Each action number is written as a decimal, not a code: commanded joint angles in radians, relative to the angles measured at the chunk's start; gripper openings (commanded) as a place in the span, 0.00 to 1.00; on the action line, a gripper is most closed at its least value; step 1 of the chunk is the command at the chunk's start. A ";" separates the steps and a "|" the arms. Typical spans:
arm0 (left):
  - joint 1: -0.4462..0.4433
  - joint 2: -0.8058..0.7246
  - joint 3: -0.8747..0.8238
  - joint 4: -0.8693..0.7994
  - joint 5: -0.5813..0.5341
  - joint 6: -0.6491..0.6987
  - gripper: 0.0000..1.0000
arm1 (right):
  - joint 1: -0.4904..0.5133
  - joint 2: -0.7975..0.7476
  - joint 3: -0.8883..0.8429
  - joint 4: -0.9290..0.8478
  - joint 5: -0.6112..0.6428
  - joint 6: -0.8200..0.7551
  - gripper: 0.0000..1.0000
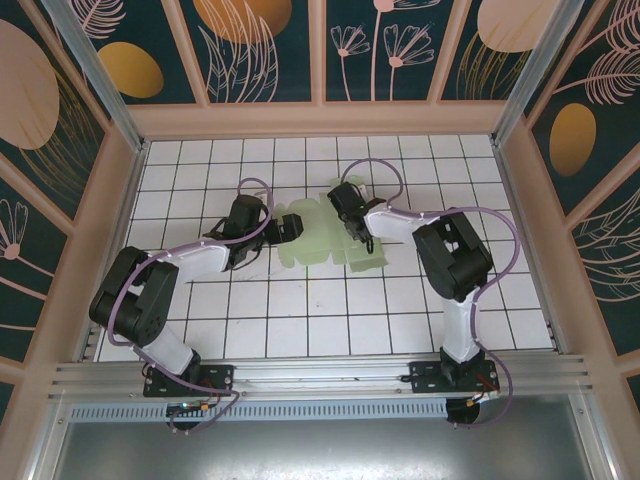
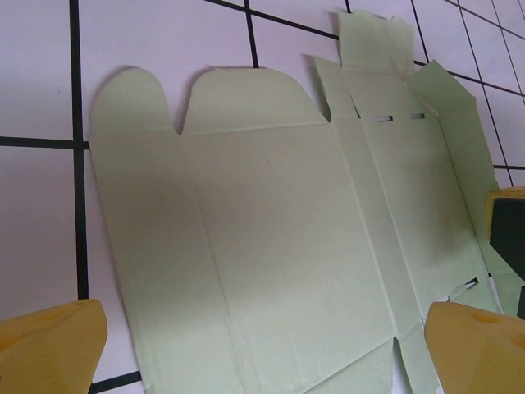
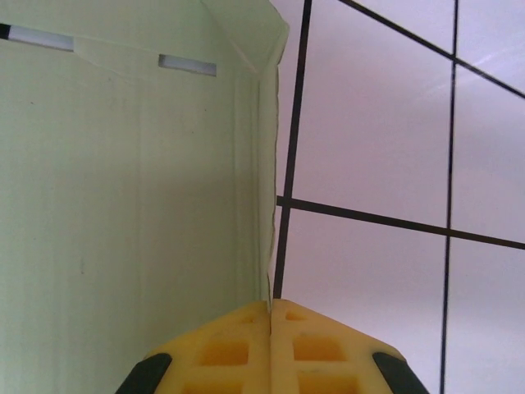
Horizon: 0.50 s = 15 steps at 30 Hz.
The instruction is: Fold the paper box
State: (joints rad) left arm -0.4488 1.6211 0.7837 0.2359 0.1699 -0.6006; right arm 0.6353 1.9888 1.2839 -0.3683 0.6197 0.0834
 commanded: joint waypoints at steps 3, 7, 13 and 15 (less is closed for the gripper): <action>0.006 -0.001 -0.020 0.024 -0.012 -0.002 0.99 | -0.018 -0.023 -0.042 0.021 -0.011 -0.018 0.00; 0.006 0.005 -0.019 0.034 -0.001 -0.002 0.99 | -0.082 -0.083 -0.089 0.065 -0.289 -0.010 0.00; 0.005 0.011 -0.018 0.042 0.007 -0.005 0.99 | -0.099 -0.087 -0.101 0.065 -0.288 -0.015 0.00; 0.005 0.014 -0.018 0.045 0.007 -0.007 0.99 | -0.079 -0.068 -0.092 0.056 -0.174 -0.032 0.00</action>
State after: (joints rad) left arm -0.4488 1.6222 0.7738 0.2443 0.1741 -0.6006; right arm 0.5331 1.9045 1.2041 -0.2955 0.3786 0.0639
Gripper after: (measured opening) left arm 0.988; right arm 0.052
